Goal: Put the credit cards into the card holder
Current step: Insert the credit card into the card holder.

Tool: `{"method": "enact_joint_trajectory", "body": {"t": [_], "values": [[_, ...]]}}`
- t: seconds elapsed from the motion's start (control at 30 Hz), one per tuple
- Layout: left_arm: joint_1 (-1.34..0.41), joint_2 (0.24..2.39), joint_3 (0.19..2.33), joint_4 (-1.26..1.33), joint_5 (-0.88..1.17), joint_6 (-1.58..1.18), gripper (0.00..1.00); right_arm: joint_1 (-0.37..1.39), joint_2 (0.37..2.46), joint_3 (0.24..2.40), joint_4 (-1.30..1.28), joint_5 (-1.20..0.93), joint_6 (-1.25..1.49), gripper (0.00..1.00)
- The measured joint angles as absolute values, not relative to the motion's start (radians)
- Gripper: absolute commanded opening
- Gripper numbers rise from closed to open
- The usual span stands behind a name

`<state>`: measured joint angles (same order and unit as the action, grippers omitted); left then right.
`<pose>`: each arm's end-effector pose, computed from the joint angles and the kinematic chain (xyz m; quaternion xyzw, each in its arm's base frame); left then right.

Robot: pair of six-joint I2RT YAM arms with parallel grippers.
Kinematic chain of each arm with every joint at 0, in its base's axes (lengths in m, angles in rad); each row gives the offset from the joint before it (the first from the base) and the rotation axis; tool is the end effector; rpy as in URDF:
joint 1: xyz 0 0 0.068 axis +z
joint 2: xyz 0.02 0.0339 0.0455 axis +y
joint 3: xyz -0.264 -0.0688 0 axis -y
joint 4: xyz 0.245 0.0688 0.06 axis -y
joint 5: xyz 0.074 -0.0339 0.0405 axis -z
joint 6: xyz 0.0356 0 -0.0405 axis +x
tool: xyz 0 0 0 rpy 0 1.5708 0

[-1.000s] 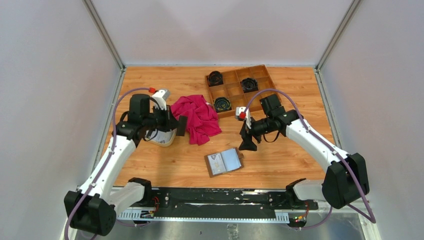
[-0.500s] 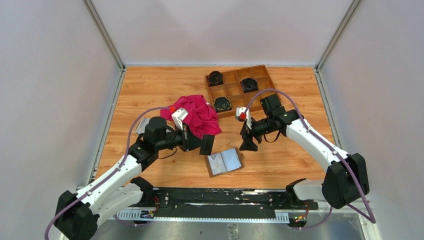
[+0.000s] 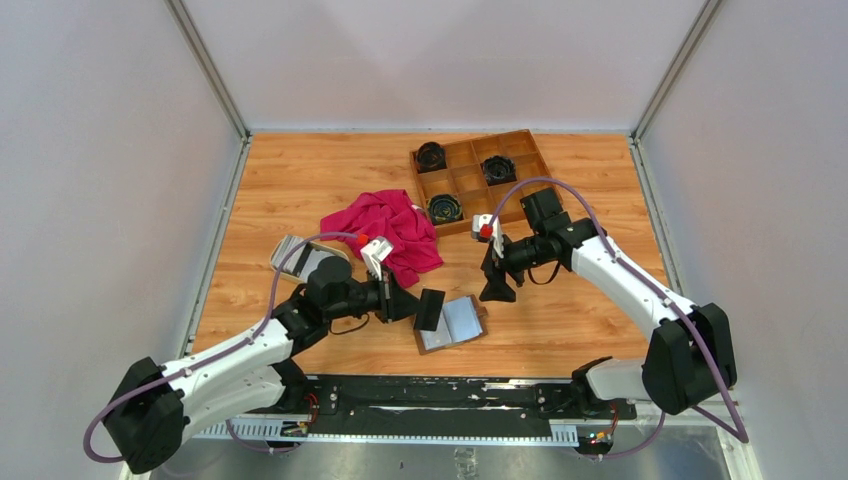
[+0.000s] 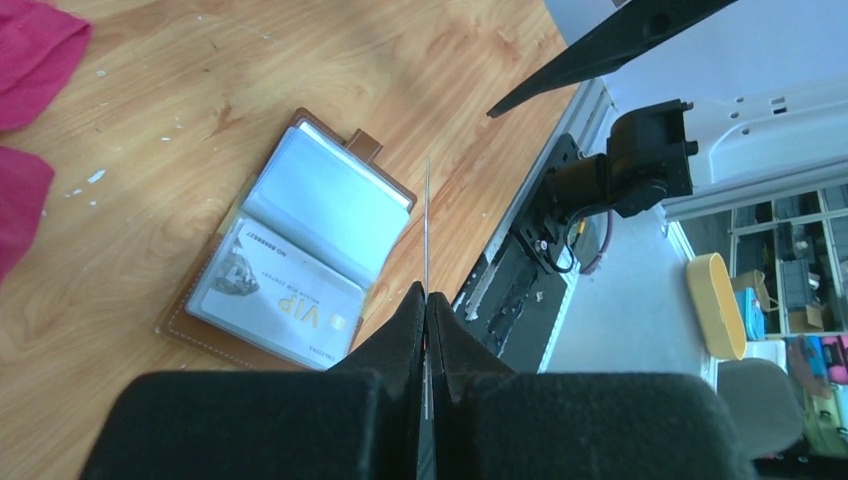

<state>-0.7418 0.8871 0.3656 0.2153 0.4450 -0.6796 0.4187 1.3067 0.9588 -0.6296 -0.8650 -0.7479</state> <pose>0.1347 -0.1442 0.2161 0.1548 0.7824 -0.5110 0.3208 0.2230 0.1289 0.2607 -0.5805 0.6572 0.3519 0.3275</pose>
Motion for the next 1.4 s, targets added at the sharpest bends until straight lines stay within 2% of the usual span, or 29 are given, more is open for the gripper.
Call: {"method": "enact_joint_trajectory", "body": {"t": [0.73, 1.4], "values": [[-0.837, 0.965, 0.226, 0.495, 0.363, -0.757, 0.0, 0.418, 1.317, 0.958, -0.63, -0.871, -0.749, 0.79], [-0.878, 1.142, 0.182, 0.716, 0.358, -0.863, 0.0, 0.418, 1.327, 0.958, -0.63, -0.875, -0.749, 0.79]]}}
